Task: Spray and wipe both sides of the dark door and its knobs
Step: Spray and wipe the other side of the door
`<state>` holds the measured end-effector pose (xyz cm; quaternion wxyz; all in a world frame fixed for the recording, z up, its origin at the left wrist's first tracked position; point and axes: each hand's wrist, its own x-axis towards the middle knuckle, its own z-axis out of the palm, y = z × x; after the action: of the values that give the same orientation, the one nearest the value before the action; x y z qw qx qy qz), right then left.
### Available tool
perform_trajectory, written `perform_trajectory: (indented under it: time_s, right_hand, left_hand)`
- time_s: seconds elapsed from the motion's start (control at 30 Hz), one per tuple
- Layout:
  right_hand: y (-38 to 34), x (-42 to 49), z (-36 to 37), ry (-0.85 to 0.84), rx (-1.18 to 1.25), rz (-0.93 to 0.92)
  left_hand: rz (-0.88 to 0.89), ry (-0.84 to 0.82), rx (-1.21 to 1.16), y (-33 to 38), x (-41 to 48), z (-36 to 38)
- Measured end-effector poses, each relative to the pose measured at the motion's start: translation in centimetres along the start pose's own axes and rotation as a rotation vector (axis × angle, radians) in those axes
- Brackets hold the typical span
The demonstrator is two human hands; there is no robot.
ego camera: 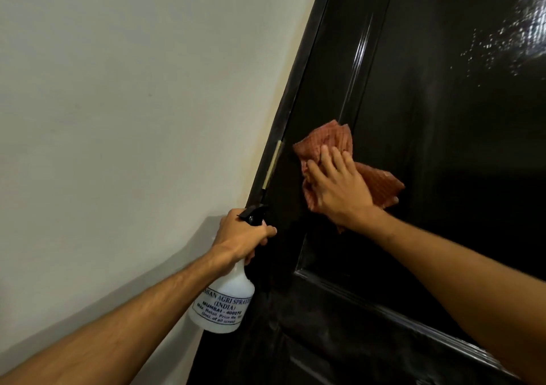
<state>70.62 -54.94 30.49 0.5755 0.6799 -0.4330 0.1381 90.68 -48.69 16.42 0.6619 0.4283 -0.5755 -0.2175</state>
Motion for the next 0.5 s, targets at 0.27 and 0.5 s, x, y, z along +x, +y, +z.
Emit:
perform_trajectory:
  time_s: [0.27,0.5]
  right_hand:
    - [-0.5,-4.8,0.8,0.141,0.006,-0.299]
    - [-5.9,-10.6,3.6,0.062,0.178,-0.441]
  left_hand:
    - [-0.019,-0.048,-0.031,0.6,-2.3,1.8]
    - [-0.055,-0.021,0.008,-0.4,-3.8,3.1]
